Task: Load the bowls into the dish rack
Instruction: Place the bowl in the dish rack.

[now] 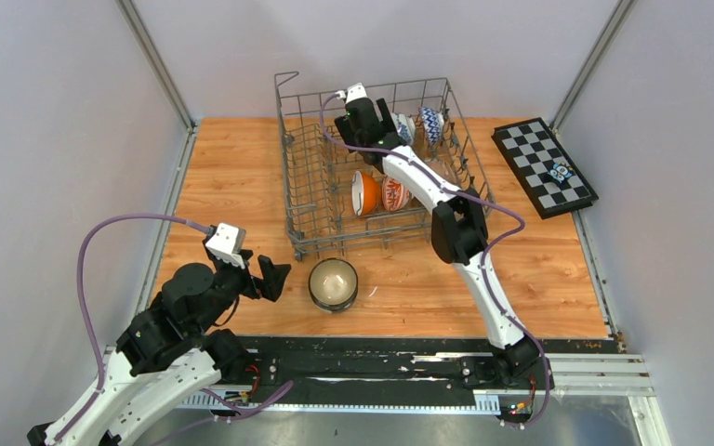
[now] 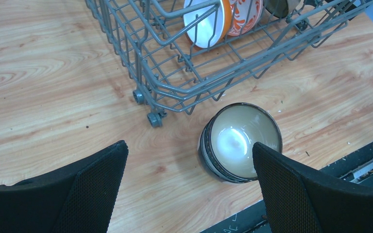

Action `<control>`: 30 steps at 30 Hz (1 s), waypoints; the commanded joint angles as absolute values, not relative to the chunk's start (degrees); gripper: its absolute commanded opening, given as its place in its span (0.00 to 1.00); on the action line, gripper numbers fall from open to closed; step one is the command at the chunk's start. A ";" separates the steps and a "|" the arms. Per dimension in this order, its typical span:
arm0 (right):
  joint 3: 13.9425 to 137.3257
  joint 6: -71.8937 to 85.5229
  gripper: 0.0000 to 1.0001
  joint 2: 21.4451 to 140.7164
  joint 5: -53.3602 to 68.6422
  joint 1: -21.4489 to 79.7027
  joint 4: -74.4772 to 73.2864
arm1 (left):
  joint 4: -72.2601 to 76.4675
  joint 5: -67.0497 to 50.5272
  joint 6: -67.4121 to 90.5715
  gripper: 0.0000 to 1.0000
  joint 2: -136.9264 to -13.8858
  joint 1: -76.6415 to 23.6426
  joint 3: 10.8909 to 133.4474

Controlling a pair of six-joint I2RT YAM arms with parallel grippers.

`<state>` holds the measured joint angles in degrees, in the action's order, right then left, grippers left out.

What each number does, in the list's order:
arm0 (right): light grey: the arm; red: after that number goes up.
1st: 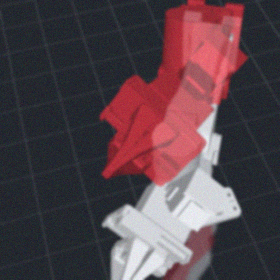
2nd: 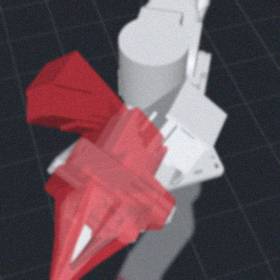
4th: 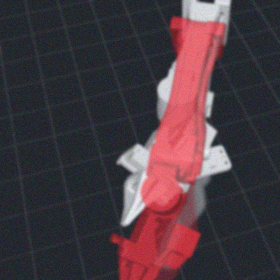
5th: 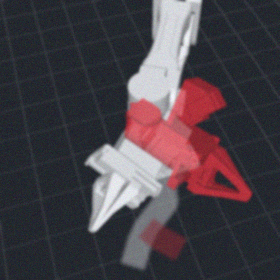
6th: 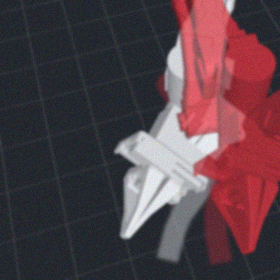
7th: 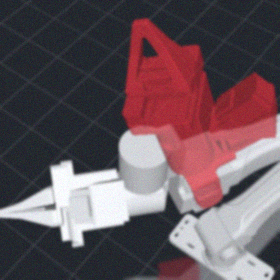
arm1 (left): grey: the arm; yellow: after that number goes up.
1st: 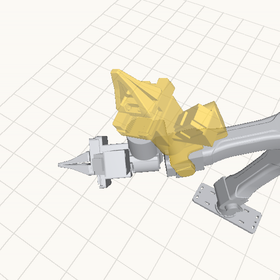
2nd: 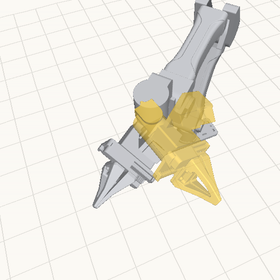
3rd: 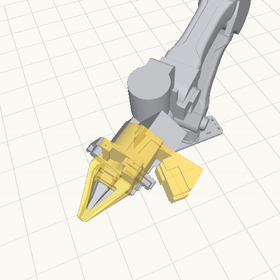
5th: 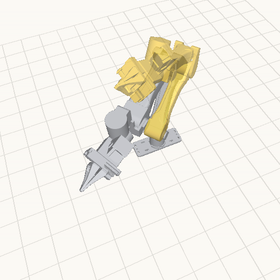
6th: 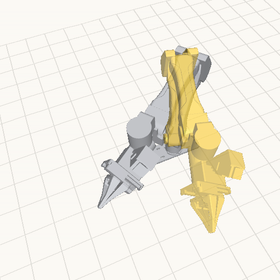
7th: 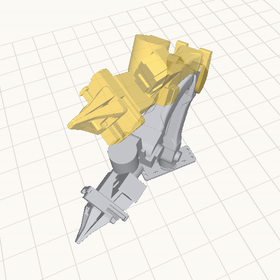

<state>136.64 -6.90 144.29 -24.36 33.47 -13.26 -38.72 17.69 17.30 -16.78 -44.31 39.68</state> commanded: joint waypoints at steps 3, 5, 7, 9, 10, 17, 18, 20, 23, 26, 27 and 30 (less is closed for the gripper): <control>135.69 -7.87 0.92 141.97 -32.82 33.15 -9.83 | -38.04 18.37 16.67 1.00 -17.12 -43.87 39.11; 134.42 -7.92 0.91 141.30 -33.96 33.22 -8.39 | -37.98 18.37 16.69 1.00 -17.14 -43.86 39.11; 132.83 -7.91 0.91 140.26 -34.38 33.26 -6.69 | -38.05 18.37 16.70 1.00 -17.09 -43.86 39.11; 132.13 -7.76 0.90 139.42 -34.53 33.27 -5.83 | -38.02 18.36 16.68 1.00 -16.97 -43.86 39.11; 132.17 -7.74 0.89 139.30 -34.58 33.23 -5.73 | -38.03 18.37 16.62 1.00 -16.96 -43.86 39.11; 131.70 -7.51 0.87 138.01 -36.09 33.24 -4.21 | -38.06 18.54 16.63 1.00 -16.53 -43.86 39.11; 131.06 -7.40 0.87 137.51 -36.33 33.24 -3.57 | -38.02 18.54 16.67 1.00 -16.48 -43.86 39.11; 129.53 -7.31 0.87 136.50 -36.67 33.17 -1.99 | -38.06 18.54 16.69 1.00 -16.35 -43.86 39.11; 128.38 -7.29 0.87 135.54 -37.12 33.27 -0.56 | -38.06 18.59 16.75 1.00 -16.22 -43.87 39.11; 129.19 -7.74 0.87 135.75 -37.54 33.27 -0.47 | -38.08 18.63 16.71 1.00 -16.17 -43.86 39.11; 129.35 -7.89 0.86 135.85 -37.79 33.17 -0.45 | -38.09 18.65 16.70 1.00 -16.14 -43.86 39.11; 129.53 -8.44 0.86 135.88 -38.26 33.14 -0.47 | -38.13 18.70 16.74 1.00 -16.08 -43.86 39.12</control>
<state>128.51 -6.90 140.94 -29.91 34.54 -3.92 -38.72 18.13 17.30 -16.75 -44.31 39.68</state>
